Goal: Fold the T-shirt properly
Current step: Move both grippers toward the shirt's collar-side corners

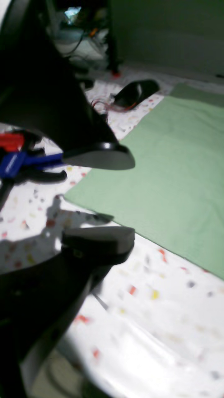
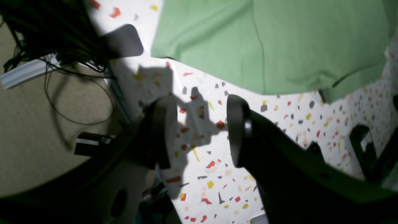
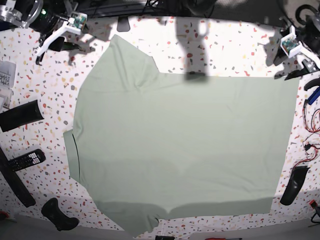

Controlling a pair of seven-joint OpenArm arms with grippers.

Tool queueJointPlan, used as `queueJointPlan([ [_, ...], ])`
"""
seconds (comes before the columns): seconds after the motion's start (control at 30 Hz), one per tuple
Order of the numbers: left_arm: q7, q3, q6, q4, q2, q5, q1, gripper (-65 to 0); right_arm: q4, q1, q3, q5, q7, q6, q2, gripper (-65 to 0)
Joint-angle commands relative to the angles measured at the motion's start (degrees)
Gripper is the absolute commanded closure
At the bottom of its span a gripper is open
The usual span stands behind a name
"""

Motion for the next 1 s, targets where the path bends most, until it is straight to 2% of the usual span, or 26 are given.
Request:
queueJointPlan([
  [0.0,-1.1,-0.2,0.9,-0.4,-1.4,0.0,-1.1,-26.6,0.9,-0.2,0.3,0.4,1.7,-0.9,0.6,-26.0],
  [0.1,-0.6,1.9,0.9,-4.5,-3.2,0.1,-3.9,-26.5,0.9,-0.2,0.3,0.4,4.2,-1.5,0.6,-26.0],
  [0.23,-0.4,8.0,1.1,-10.1,-5.8,2.2,-7.1,-26.4,0.9,-0.2,0.3,0.4,4.2,-1.5,0.3,-26.0],
  [0.27,-0.3,10.1,1.9,-11.4,-6.5,4.6,-7.7,-26.4,0.9,-0.2,0.3,0.4,4.2,-1.5,0.3,-26.0],
  [0.37,0.6,16.5,8.5,-15.0,-8.8,10.5,-9.4,-26.4,0.9,-0.2,0.3,0.4,4.0,-1.5,0.3,-26.0],
  [0.43,2.5,19.8,10.8,-16.8,-9.5,13.2,-11.0,-26.4,0.9,-0.2,0.3,0.4,4.0,-1.6,0.3,-26.0],
  [0.57,5.6,23.2,11.5,-19.4,-10.0,13.6,-14.3,-26.4,0.9,-0.2,0.3,0.4,4.0,-2.2,0.3,-26.0],
  [0.83,5.1,23.3,11.5,-22.3,-10.0,13.4,-18.8,-24.9,0.9,-0.2,0.3,0.4,4.0,-2.4,0.3,-26.0],
  [0.97,3.1,23.3,11.5,-23.9,-10.3,13.4,-19.0,-24.9,0.9,-0.2,0.3,0.4,4.0,-2.4,0.3,-26.0],
])
